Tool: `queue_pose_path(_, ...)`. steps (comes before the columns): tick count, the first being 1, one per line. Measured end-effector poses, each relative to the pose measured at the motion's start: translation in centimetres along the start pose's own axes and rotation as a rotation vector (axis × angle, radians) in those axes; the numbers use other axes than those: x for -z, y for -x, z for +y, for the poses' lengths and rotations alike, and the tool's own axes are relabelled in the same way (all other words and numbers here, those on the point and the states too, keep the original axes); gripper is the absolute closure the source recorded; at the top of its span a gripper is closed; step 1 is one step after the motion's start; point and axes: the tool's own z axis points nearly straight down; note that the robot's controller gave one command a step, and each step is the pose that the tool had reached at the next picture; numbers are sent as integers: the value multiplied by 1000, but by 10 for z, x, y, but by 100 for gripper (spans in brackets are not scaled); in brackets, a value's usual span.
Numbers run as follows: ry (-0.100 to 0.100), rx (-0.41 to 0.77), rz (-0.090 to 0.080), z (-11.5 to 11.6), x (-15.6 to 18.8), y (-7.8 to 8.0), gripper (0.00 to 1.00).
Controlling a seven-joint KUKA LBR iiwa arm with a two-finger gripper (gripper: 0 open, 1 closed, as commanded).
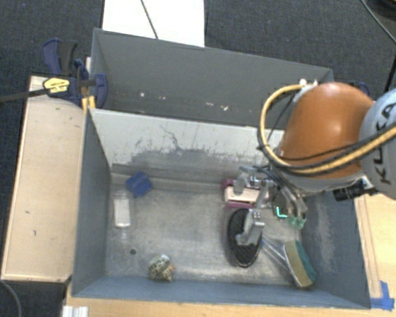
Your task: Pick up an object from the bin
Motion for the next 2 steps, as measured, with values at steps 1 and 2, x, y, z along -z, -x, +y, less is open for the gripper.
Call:
queue_pose_path(1, -2, 14, 0, -71, -86, 6, 0)
queue_pose_path(2, -3, 469, 3, -37, -133, 28, 0)
